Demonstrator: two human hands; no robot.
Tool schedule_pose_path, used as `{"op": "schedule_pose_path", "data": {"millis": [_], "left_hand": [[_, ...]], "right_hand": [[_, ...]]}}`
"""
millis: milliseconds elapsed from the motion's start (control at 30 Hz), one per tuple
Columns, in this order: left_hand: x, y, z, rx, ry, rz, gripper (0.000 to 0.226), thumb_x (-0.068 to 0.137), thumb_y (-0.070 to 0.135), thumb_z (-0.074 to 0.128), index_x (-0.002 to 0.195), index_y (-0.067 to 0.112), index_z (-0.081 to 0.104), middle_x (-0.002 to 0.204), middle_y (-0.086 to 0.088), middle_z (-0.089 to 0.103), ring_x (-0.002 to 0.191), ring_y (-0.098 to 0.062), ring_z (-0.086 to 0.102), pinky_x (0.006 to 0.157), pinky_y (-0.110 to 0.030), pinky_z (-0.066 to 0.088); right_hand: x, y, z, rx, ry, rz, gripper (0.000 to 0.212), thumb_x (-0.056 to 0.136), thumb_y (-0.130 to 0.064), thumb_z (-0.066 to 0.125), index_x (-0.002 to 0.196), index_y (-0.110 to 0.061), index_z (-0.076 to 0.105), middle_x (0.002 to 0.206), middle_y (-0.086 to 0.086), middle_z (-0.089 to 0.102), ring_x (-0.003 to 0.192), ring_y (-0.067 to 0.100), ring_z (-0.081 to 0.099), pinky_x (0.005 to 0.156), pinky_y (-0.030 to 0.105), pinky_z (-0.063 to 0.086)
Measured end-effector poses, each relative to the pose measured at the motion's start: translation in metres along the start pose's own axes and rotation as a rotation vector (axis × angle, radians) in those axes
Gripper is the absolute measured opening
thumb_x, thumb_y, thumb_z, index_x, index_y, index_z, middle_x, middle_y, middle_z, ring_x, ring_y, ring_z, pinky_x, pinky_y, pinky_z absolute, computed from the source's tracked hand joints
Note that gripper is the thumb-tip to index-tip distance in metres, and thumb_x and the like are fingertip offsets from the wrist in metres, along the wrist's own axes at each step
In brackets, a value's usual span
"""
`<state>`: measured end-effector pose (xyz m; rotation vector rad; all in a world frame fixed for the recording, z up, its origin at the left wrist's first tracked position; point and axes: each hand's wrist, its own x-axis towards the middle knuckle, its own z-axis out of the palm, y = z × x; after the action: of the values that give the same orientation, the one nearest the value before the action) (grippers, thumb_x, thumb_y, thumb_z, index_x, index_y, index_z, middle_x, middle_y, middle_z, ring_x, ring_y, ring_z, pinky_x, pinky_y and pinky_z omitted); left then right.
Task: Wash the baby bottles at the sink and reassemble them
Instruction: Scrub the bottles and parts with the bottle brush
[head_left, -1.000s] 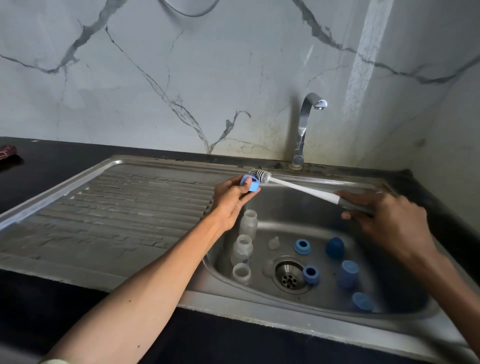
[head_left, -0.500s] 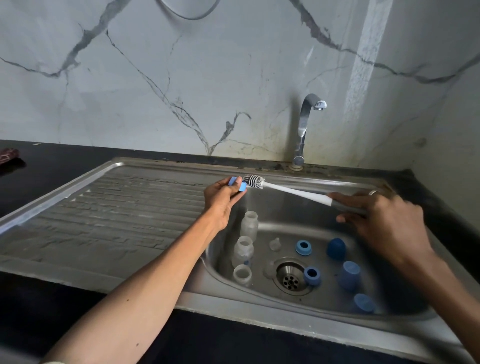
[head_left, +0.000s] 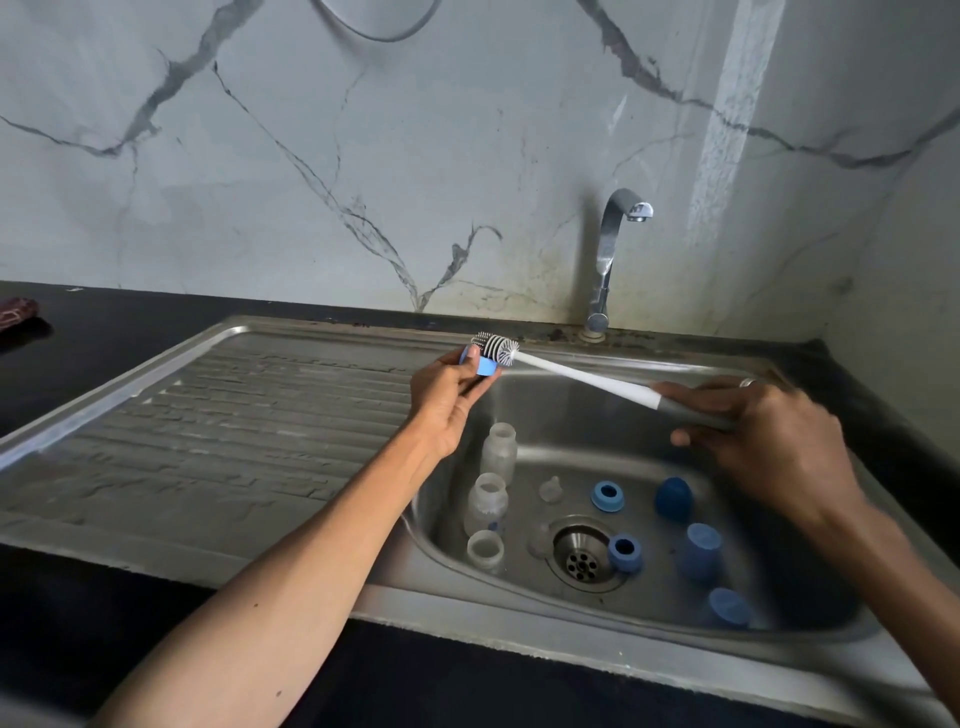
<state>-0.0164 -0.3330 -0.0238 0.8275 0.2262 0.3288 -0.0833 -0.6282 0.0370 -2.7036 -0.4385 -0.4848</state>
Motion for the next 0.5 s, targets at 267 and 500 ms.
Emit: {"op": "schedule_pose_path", "data": {"millis": [267, 500], "left_hand": [[-0.004, -0.003, 0.000, 0.029, -0.048, 0.008, 0.005, 0.091, -0.006, 0.063, 0.090, -0.002, 0.067, 0.100, -0.019, 0.070, 0.107, -0.034, 0.066, 0.091, -0.045, 0.058], [-0.010, -0.015, 0.005, 0.261, -0.179, 0.072, 0.013, 0.085, -0.012, 0.067, 0.094, -0.003, 0.065, 0.102, -0.018, 0.071, 0.102, -0.032, 0.069, 0.088, -0.038, 0.060]], "right_hand": [[0.002, 0.008, -0.005, 0.009, -0.023, 0.034, 0.052, 0.080, -0.038, 0.077, 0.120, -0.057, 0.050, 0.128, -0.004, 0.064, 0.112, 0.024, 0.060, 0.086, 0.036, 0.049], [0.003, 0.011, 0.002, 0.008, -0.039, 0.087, 0.050, 0.081, -0.041, 0.075, 0.127, -0.046, 0.056, 0.124, 0.002, 0.066, 0.107, 0.026, 0.062, 0.085, 0.038, 0.052]]}}
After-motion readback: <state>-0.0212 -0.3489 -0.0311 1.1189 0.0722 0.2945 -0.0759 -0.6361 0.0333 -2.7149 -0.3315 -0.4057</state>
